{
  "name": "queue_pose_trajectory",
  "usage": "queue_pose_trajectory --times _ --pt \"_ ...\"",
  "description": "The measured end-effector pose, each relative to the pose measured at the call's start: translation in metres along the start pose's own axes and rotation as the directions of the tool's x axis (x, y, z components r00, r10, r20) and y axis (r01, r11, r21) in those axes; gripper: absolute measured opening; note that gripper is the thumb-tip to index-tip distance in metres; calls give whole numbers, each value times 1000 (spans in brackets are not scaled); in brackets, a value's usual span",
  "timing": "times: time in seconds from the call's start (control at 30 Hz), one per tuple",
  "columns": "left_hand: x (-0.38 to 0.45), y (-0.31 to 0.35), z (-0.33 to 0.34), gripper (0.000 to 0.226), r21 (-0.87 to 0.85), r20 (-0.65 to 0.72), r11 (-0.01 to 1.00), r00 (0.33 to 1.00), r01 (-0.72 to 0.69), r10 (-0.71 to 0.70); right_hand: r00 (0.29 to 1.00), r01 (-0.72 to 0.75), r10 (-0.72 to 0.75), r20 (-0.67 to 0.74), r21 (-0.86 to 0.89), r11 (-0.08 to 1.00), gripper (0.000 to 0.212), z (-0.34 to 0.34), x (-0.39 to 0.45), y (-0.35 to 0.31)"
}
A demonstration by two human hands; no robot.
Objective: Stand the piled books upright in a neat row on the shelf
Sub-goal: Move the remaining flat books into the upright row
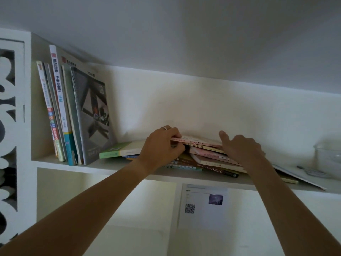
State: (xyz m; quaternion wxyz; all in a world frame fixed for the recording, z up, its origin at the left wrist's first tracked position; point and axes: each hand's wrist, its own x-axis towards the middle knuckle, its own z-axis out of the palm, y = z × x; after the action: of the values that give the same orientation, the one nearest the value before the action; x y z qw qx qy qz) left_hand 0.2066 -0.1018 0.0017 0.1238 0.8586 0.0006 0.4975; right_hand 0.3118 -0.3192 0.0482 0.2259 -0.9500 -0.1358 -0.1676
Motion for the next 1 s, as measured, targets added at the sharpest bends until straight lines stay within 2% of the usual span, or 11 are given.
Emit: queue_pose_trajectory --times 0.17,0.27,0.33,0.43,0.5,0.6,0.7,0.8,0.9,0.97,1.0 --pt "2 -4 -11 29 7 4 999 999 50 -50 969 244 -244 -28 1 970 54 -8 -6 -2" --pt "2 -9 -19 15 -10 -93 989 985 147 -147 949 317 -311 -57 165 934 53 -16 -13 5" --pt "0 -11 -21 14 19 -194 978 961 207 -199 953 300 -303 -17 197 933 53 -16 -13 9" --pt "-4 -15 -19 19 166 -309 956 933 243 -183 960 231 -228 165 -1 973 59 -9 -9 11" --pt "-10 -14 -18 24 212 -332 943 927 256 -177 952 251 -251 173 20 968 50 -12 -8 10" --pt "-17 -13 -18 25 231 -307 940 936 250 -173 959 278 -280 47 48 959 40 -14 -1 10" --pt "-18 -14 -22 17 215 -274 945 944 246 -183 951 208 -189 -246 54 977 51 -8 2 5" --pt "-19 -11 -27 18 212 -206 963 971 166 -122 838 205 -148 -526 53 977 59 -6 -2 -7" --pt "-20 -9 -34 21 176 -193 978 978 115 -80 688 407 -283 -668 33 913 51 -14 -14 -38" --pt "-21 -8 -38 24 168 -199 982 979 81 -47 602 627 -478 -640 8 779 43 -16 -27 -65" --pt "-20 -9 -40 24 154 -211 985 977 74 -41 588 732 -599 -544 43 680 41 -15 -35 -79"
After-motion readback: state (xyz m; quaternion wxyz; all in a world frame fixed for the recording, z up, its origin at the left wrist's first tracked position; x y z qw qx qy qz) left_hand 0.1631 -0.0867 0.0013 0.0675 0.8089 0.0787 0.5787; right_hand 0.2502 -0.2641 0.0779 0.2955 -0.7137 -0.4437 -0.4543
